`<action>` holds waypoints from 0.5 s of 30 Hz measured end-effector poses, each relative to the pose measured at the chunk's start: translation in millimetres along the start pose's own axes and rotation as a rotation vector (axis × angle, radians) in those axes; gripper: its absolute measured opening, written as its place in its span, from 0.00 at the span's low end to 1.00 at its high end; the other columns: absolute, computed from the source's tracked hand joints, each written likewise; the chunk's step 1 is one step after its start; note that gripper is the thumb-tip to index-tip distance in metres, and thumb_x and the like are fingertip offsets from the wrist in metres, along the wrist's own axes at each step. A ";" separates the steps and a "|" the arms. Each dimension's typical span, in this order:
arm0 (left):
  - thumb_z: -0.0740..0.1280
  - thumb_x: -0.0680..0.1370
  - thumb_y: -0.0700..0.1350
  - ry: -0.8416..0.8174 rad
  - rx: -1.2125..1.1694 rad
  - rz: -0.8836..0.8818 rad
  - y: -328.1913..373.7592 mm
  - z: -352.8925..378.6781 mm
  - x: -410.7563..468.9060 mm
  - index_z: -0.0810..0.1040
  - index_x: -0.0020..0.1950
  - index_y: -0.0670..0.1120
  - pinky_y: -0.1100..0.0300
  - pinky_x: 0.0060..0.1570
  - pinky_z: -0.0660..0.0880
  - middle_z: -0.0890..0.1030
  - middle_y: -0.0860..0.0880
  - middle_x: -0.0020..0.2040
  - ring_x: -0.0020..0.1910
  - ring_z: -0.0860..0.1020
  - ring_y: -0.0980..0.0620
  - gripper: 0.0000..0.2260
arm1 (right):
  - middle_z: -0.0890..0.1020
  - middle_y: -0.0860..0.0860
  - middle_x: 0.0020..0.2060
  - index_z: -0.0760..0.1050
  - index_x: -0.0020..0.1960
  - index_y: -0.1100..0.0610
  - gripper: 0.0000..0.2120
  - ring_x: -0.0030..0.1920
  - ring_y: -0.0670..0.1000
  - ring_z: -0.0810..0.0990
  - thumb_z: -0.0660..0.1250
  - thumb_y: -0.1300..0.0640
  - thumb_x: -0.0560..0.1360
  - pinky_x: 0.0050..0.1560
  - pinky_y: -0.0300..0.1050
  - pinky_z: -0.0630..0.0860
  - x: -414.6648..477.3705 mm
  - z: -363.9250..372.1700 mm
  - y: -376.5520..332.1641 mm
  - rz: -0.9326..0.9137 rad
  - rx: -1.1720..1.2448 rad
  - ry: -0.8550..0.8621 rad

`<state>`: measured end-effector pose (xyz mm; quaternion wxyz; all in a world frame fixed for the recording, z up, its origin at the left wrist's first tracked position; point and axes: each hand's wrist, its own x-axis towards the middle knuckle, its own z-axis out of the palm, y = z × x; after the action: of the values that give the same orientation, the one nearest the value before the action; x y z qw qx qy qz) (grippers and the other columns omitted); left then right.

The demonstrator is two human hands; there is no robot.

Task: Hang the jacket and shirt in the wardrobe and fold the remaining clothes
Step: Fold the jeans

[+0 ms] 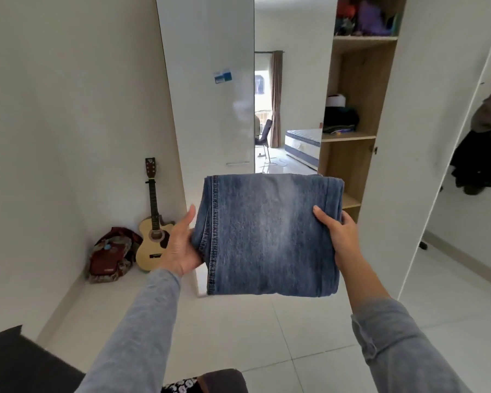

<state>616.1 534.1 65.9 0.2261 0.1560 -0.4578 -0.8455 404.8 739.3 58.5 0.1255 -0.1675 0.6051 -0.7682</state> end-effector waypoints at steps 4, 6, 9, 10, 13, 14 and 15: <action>0.73 0.68 0.50 0.000 0.277 -0.070 -18.2 65.1 52.9 0.80 0.53 0.43 0.50 0.51 0.77 0.85 0.44 0.45 0.44 0.82 0.45 0.17 | 0.79 0.51 0.55 0.73 0.61 0.58 0.25 0.52 0.52 0.78 0.75 0.50 0.68 0.51 0.46 0.75 54.2 -45.6 -22.1 -0.102 -0.080 0.032; 0.73 0.69 0.47 -0.014 0.381 -0.114 -36.1 100.5 84.7 0.79 0.55 0.43 0.51 0.50 0.78 0.84 0.44 0.49 0.47 0.83 0.45 0.16 | 0.77 0.49 0.53 0.72 0.57 0.55 0.21 0.51 0.50 0.77 0.74 0.50 0.69 0.47 0.41 0.73 82.7 -70.9 -33.8 -0.149 -0.131 0.017; 0.73 0.71 0.45 -0.040 0.418 -0.103 -65.0 136.6 129.3 0.80 0.56 0.42 0.51 0.52 0.78 0.83 0.42 0.54 0.51 0.82 0.44 0.15 | 0.76 0.47 0.49 0.71 0.54 0.54 0.19 0.48 0.49 0.76 0.74 0.51 0.69 0.42 0.37 0.72 119.0 -107.6 -45.4 -0.184 -0.201 0.033; 0.73 0.72 0.45 -0.054 0.416 -0.092 -75.5 149.7 144.5 0.80 0.56 0.43 0.51 0.52 0.78 0.83 0.43 0.54 0.52 0.82 0.44 0.15 | 0.78 0.48 0.49 0.72 0.54 0.56 0.20 0.48 0.49 0.77 0.75 0.50 0.68 0.42 0.38 0.73 132.5 -122.6 -49.0 -0.194 -0.215 0.050; 0.70 0.74 0.47 -0.091 0.374 -0.033 -99.1 180.1 179.9 0.79 0.57 0.44 0.53 0.49 0.79 0.84 0.45 0.52 0.51 0.82 0.45 0.13 | 0.79 0.49 0.49 0.74 0.55 0.57 0.23 0.45 0.47 0.78 0.75 0.47 0.67 0.41 0.38 0.74 165.9 -154.2 -58.7 -0.213 -0.260 0.091; 0.70 0.75 0.47 -0.095 0.364 -0.013 -105.1 187.6 191.0 0.79 0.57 0.44 0.54 0.49 0.80 0.84 0.45 0.53 0.51 0.82 0.46 0.13 | 0.78 0.48 0.48 0.73 0.54 0.56 0.22 0.44 0.45 0.77 0.75 0.46 0.67 0.39 0.36 0.72 176.7 -161.5 -59.5 -0.229 -0.273 0.097; 0.70 0.75 0.47 -0.099 0.361 0.008 -109.5 193.2 202.1 0.79 0.58 0.45 0.54 0.49 0.80 0.83 0.45 0.53 0.52 0.82 0.46 0.14 | 0.77 0.47 0.49 0.72 0.55 0.54 0.22 0.45 0.45 0.77 0.74 0.45 0.67 0.40 0.36 0.72 185.8 -166.7 -59.3 -0.242 -0.286 0.108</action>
<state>327.3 616.3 64.8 0.1749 0.1504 -0.6132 -0.7554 167.7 827.7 100.5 -0.0254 -0.2139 0.6895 -0.6916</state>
